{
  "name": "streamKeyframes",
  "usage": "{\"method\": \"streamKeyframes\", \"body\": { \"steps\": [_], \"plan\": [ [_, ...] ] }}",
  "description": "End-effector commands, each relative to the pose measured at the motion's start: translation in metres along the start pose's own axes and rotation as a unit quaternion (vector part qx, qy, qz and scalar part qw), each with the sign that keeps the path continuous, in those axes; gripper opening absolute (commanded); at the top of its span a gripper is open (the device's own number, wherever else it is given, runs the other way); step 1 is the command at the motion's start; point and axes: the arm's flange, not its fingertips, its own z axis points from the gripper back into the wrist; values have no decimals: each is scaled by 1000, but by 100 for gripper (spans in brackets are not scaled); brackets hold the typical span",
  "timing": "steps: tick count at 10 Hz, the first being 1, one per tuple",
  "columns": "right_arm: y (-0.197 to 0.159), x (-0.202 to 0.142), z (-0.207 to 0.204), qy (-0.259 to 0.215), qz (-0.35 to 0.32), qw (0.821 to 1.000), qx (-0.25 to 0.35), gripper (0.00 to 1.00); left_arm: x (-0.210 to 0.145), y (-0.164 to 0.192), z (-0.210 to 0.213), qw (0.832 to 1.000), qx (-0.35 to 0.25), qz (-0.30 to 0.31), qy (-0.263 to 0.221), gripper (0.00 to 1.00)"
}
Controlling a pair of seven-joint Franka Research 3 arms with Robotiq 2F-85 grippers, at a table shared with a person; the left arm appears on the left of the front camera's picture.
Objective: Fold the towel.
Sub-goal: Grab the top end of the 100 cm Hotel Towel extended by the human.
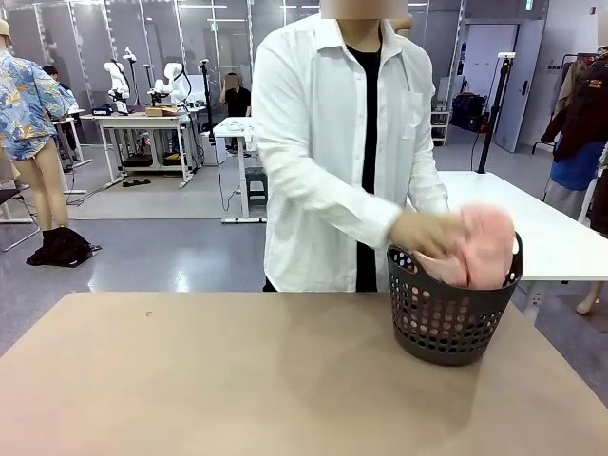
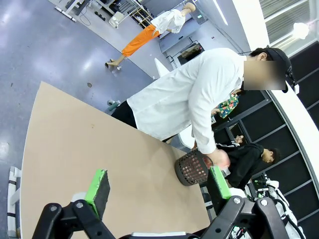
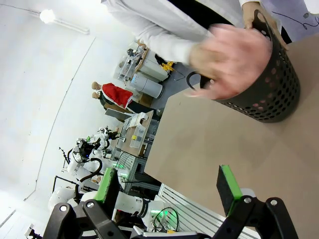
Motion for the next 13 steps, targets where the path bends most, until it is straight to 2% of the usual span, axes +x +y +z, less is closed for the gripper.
{"method": "streamKeyframes", "body": {
  "steps": [1,13],
  "plan": [
    [2,1,0,-4,3,1000,5,100,1,1,0,1000,-8,-1,-1,100],
    [2,1,0,-4,3,1000,5,100,1,1,0,1000,-8,-1,-1,100]
  ]
}}
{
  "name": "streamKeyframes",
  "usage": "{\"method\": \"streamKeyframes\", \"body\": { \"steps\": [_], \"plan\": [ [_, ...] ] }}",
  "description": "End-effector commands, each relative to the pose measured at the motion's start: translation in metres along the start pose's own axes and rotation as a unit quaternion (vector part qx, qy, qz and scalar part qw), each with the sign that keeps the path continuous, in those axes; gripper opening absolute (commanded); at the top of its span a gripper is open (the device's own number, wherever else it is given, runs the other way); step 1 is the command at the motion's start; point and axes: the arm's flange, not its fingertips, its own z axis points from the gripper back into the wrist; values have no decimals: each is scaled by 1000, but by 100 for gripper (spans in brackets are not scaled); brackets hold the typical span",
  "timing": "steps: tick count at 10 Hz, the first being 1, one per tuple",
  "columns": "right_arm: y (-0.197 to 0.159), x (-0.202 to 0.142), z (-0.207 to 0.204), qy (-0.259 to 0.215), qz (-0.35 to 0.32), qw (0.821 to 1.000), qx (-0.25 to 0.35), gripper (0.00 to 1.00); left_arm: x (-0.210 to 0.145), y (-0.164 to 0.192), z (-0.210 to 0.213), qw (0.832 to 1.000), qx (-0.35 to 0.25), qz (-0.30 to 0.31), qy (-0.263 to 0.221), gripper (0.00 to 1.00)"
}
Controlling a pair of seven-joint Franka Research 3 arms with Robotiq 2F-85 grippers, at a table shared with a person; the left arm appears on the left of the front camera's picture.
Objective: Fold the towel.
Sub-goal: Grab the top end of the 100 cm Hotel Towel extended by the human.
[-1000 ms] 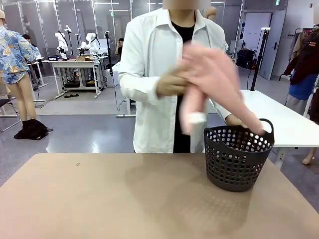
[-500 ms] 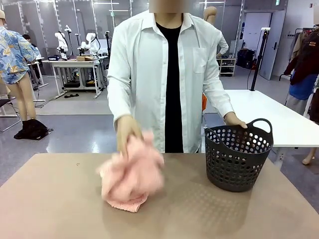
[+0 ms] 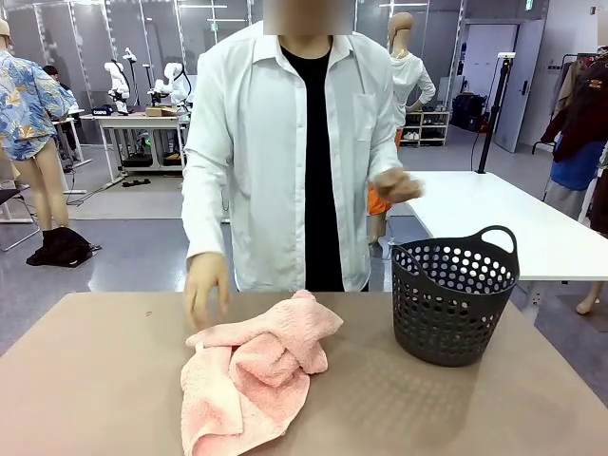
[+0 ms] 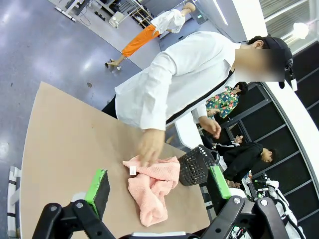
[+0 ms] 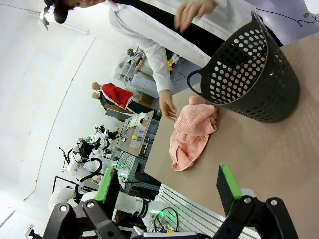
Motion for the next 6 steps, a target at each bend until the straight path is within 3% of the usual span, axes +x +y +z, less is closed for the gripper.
{"method": "streamKeyframes", "body": {
  "steps": [1,6],
  "plan": [
    [2,1,0,-4,3,1000,5,100,1,1,0,1000,-8,-1,-1,100],
    [2,1,0,-4,3,1000,5,100,1,1,0,1000,-8,-1,-1,100]
  ]
}}
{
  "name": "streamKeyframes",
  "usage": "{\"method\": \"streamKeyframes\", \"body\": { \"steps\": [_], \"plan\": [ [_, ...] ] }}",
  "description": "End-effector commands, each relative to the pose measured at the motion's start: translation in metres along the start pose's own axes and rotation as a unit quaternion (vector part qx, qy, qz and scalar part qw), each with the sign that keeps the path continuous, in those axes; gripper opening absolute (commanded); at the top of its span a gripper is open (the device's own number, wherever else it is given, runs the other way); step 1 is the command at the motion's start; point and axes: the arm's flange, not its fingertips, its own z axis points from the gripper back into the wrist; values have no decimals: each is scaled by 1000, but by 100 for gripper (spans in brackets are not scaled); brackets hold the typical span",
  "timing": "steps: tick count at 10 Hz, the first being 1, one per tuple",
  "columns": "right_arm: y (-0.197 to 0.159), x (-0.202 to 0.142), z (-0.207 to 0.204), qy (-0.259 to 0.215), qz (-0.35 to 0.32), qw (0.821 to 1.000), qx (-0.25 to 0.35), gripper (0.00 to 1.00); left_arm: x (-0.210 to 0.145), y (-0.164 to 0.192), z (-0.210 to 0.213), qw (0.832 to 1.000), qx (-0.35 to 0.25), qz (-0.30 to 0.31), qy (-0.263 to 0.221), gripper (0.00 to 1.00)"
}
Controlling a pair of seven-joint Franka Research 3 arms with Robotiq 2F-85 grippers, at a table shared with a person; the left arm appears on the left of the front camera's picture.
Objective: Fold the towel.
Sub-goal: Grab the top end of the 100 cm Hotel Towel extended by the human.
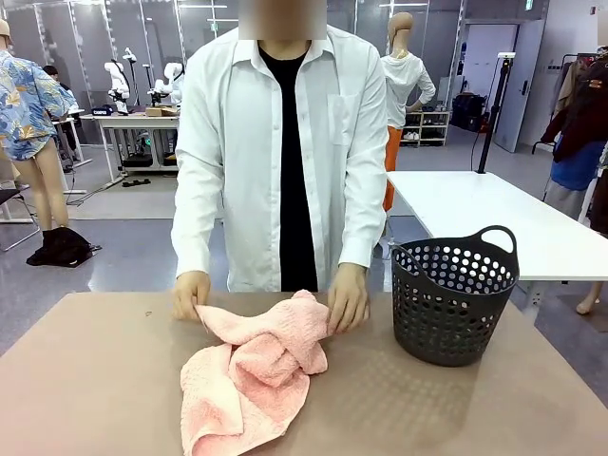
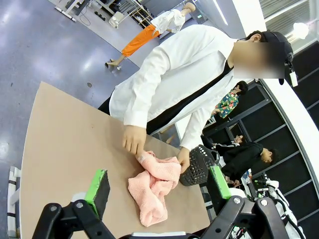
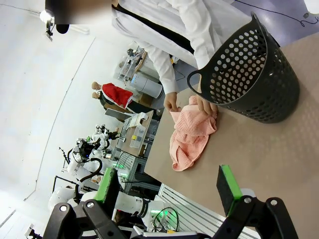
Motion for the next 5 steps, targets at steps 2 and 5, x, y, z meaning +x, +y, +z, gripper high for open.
{"method": "streamKeyframes", "body": {
  "steps": [2,5],
  "plan": [
    [2,1,0,-4,3,1000,5,100,1,1,0,1000,-8,-1,-1,100],
    [2,1,0,-4,3,1000,5,100,1,1,0,1000,-8,-1,-1,100]
  ]
}}
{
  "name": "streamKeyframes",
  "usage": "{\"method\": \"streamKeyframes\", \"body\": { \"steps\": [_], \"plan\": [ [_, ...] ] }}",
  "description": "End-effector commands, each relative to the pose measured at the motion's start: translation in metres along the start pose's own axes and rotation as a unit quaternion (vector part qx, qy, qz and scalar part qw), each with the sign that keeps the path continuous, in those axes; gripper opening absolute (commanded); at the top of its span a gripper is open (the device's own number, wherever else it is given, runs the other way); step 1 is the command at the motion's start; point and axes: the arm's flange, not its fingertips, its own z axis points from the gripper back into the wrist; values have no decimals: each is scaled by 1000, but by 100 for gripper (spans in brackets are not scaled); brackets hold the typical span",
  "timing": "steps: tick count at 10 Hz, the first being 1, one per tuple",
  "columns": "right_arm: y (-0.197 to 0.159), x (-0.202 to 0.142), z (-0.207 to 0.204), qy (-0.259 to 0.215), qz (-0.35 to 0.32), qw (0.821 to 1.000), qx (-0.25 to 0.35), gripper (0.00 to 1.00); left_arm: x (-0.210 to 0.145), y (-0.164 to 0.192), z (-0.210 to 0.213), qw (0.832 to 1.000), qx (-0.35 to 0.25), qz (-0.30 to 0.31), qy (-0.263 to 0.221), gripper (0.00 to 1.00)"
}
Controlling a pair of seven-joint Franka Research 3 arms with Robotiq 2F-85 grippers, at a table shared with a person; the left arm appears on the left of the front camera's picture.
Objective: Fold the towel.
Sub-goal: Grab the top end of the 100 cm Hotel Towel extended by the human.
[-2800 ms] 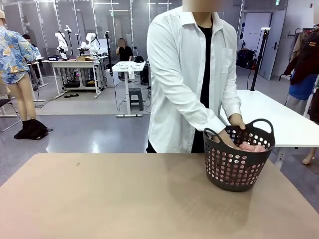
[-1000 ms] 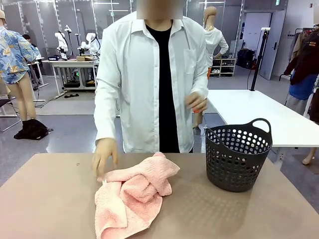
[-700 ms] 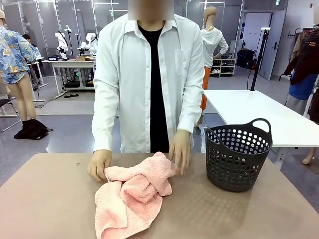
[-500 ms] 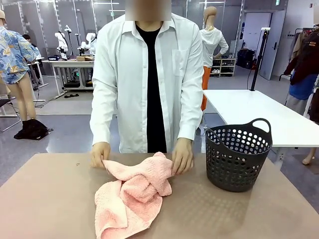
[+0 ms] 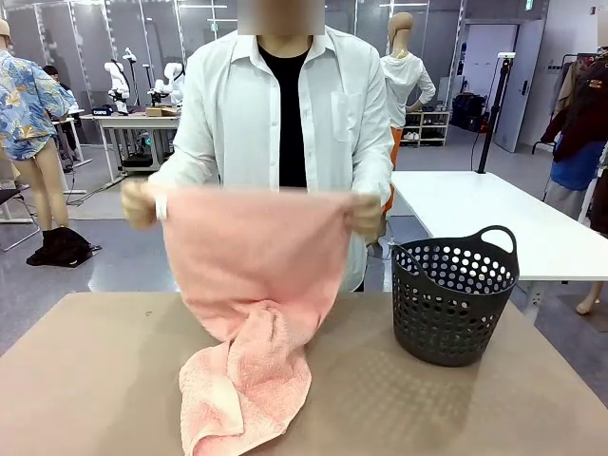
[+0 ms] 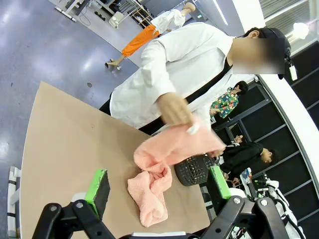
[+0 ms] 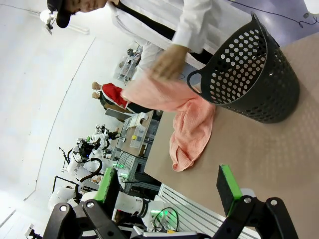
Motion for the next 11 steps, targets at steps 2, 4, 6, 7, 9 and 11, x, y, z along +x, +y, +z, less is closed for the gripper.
{"method": "streamKeyframes", "body": {
  "steps": [2,4,6,7,9,11],
  "plan": [
    [2,1,0,-4,3,1000,5,100,1,1,0,1000,-8,-1,-1,100],
    [2,1,0,-4,3,1000,5,100,1,1,0,1000,-8,-1,-1,100],
    [2,1,0,-4,3,1000,5,100,1,1,0,1000,-8,-1,-1,100],
    [2,1,0,-4,3,1000,5,100,1,1,0,1000,-8,-1,-1,100],
    [2,1,0,-4,3,1000,5,100,1,1,0,1000,-8,-1,-1,100],
    [2,1,0,-4,3,1000,5,100,1,1,0,1000,-8,-1,-1,100]
  ]
}}
